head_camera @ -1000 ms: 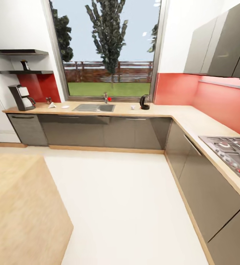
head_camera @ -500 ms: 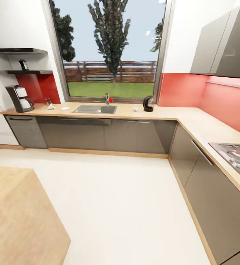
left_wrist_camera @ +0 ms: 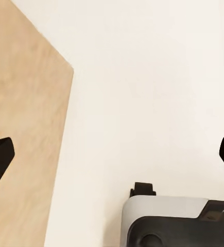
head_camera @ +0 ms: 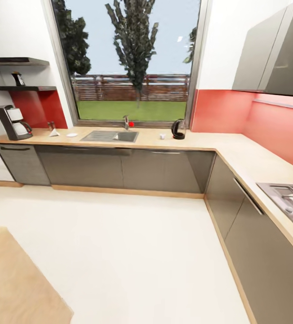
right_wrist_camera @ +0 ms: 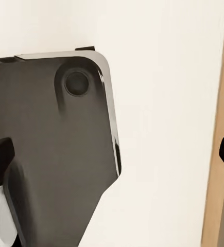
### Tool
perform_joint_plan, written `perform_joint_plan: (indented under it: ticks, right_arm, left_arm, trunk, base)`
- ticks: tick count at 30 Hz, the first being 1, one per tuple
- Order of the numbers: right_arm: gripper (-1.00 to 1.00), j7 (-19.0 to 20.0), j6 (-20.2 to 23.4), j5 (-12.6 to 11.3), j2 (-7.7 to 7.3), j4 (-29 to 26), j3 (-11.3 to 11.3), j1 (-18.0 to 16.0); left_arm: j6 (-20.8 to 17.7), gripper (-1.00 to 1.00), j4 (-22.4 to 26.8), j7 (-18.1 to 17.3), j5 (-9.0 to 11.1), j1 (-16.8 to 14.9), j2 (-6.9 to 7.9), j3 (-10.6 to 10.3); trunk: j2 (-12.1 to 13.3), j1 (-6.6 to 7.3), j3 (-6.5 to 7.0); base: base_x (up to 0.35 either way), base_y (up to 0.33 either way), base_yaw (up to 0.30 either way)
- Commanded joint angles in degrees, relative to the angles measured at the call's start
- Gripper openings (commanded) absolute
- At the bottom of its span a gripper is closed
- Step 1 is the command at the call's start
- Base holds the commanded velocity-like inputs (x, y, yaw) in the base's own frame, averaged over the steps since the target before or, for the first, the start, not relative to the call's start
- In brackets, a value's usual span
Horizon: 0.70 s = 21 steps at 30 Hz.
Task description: Set up a coffee station on the kitchen countertop: keep the coffee maker on the countertop, move the bottle of coffee from the kitchen shelf to the counter next to the coffee maker, place a paper coffee filter on top of the coffee maker, put the saucer next to the coffee maker with the coffee cup on the saucer, and place the electric kettle next to the coffee maker.
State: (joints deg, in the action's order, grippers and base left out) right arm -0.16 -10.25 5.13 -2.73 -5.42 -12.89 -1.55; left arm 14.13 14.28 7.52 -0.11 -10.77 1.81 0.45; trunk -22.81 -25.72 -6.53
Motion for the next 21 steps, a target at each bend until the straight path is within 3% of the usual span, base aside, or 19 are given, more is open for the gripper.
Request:
perform_joint_plan:
  ticks: [1,21]
  right_arm:
    - [1.00,0.0,-0.2,0.5,0.01,0.1,-0.5,-0.1]
    - [1.00,0.0,-0.2,0.6,0.01,0.1,-0.4,0.0]
  left_arm:
    - [0.2,1.00,0.0,0.1,0.0,0.0,0.00,0.0]
    - [0.2,1.00,0.0,0.1,0.0,0.0,-0.04,0.0]
  trunk:
    - [-0.1,-0.06,-0.11]
    - [-0.1,-0.06,-0.11]
  base:
    - [0.303,-0.198,0.000]
    - [0.303,-0.198,0.000]
